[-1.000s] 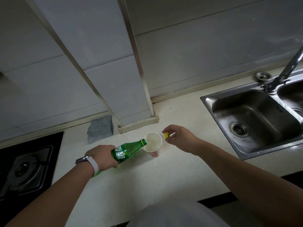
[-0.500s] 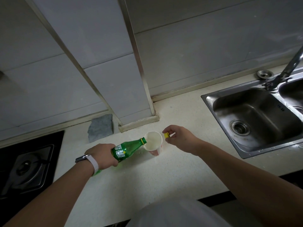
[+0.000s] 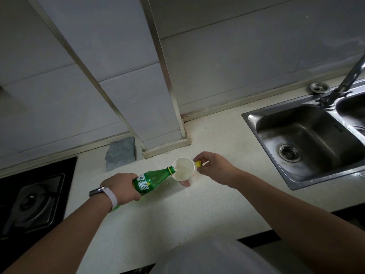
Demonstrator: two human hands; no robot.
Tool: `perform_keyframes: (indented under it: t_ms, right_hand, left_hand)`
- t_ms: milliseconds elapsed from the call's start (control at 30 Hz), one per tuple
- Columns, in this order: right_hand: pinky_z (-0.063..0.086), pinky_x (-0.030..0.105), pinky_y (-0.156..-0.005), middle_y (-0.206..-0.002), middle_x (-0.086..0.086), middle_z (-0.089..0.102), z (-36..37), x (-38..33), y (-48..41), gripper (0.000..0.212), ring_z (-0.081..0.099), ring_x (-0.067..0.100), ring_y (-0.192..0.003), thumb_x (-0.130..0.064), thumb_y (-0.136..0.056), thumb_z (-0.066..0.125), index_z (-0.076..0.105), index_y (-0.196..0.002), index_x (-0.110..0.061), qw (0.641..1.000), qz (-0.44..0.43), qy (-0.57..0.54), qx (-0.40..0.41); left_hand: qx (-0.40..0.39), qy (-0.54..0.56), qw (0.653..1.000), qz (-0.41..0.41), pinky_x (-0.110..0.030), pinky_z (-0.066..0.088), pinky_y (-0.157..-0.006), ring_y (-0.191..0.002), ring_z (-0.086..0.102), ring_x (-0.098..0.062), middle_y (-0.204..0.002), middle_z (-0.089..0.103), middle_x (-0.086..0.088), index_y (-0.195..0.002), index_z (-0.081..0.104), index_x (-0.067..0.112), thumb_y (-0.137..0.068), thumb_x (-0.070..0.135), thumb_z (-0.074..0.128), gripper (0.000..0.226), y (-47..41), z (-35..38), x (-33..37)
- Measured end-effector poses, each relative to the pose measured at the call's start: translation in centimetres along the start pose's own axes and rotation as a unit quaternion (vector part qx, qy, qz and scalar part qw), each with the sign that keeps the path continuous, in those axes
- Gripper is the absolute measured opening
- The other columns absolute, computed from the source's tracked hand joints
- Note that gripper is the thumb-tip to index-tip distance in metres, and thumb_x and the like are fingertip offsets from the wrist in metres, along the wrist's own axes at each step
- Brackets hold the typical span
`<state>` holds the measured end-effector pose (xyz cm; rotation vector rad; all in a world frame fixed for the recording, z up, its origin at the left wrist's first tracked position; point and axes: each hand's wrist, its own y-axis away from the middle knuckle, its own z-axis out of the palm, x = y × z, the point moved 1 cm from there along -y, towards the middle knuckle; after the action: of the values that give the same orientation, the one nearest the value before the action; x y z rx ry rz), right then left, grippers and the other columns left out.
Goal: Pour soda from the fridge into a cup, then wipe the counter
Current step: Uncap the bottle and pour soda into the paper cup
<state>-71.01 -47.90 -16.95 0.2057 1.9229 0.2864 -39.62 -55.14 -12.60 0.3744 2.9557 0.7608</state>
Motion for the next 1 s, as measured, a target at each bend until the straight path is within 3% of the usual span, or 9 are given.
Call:
perform_keyframes:
  t_ms: [133, 333, 533, 633, 1000]
  right_hand:
    - [0.054, 0.021, -0.071, -0.105, -0.012, 0.06, 0.1, 0.1, 0.0, 0.027, 0.063, 0.013, -0.09, -0.016, -0.09, 0.068, 0.061, -0.104, -0.037, 1.0, -0.002, 0.001, -0.004]
    - [0.057, 0.029, -0.072, -0.105, -0.012, 0.061, 0.2, 0.4, -0.1, 0.026, 0.066, 0.019, -0.09, -0.017, -0.089, 0.068, 0.062, -0.104, -0.037, 1.0, 0.002, -0.002, -0.003]
    - [0.053, 0.021, -0.062, -0.104, -0.012, 0.061, 0.5, 0.2, 0.0, 0.028, 0.066, 0.02, -0.087, -0.017, -0.088, 0.069, 0.061, -0.099, -0.041, 1.0, 0.002, -0.011, -0.004]
    - [0.05, 0.015, -0.057, -0.103, -0.012, 0.06, 0.7, 0.3, 0.2, 0.027, 0.063, 0.012, -0.08, -0.017, -0.088, 0.068, 0.061, -0.101, -0.04, 1.0, 0.004, -0.014, -0.008]
    - [0.049, 0.016, -0.056, -0.104, -0.01, 0.059, 1.1, 1.1, 0.3, 0.025, 0.064, 0.018, -0.085, -0.016, -0.089, 0.068, 0.062, -0.104, -0.035, 0.999, 0.021, -0.022, -0.012]
  left_hand:
    - [0.006, 0.002, 1.0, -0.003, -0.021, 0.038, -0.052, -0.066, 0.06, -0.005, -0.073, 0.065, 0.012, -0.08, 0.059, 0.034, -0.052, 0.049, 0.072, 0.034, 0.0, 0.0, 0.0]
    - [0.005, -0.006, 1.0, 0.0, -0.022, 0.039, -0.052, -0.066, 0.061, -0.006, -0.074, 0.065, 0.011, -0.081, 0.058, 0.034, -0.054, 0.048, 0.072, 0.033, 0.0, -0.2, 0.2]
    - [0.013, -0.031, 0.999, 0.004, -0.022, 0.038, -0.052, -0.067, 0.06, -0.007, -0.076, 0.064, 0.011, -0.084, 0.057, 0.033, -0.057, 0.05, 0.071, 0.034, -0.1, -0.2, 0.5]
    - [0.014, -0.044, 0.999, 0.004, -0.023, 0.039, -0.053, -0.067, 0.06, -0.007, -0.076, 0.064, 0.011, -0.086, 0.057, 0.034, -0.059, 0.05, 0.07, 0.035, -0.1, -0.2, 0.5]
    - [0.023, -0.052, 0.998, 0.007, -0.022, 0.034, -0.049, -0.064, 0.058, -0.005, -0.072, 0.063, 0.01, -0.081, 0.055, 0.033, -0.057, 0.051, 0.068, 0.032, 0.0, -0.2, 0.5]
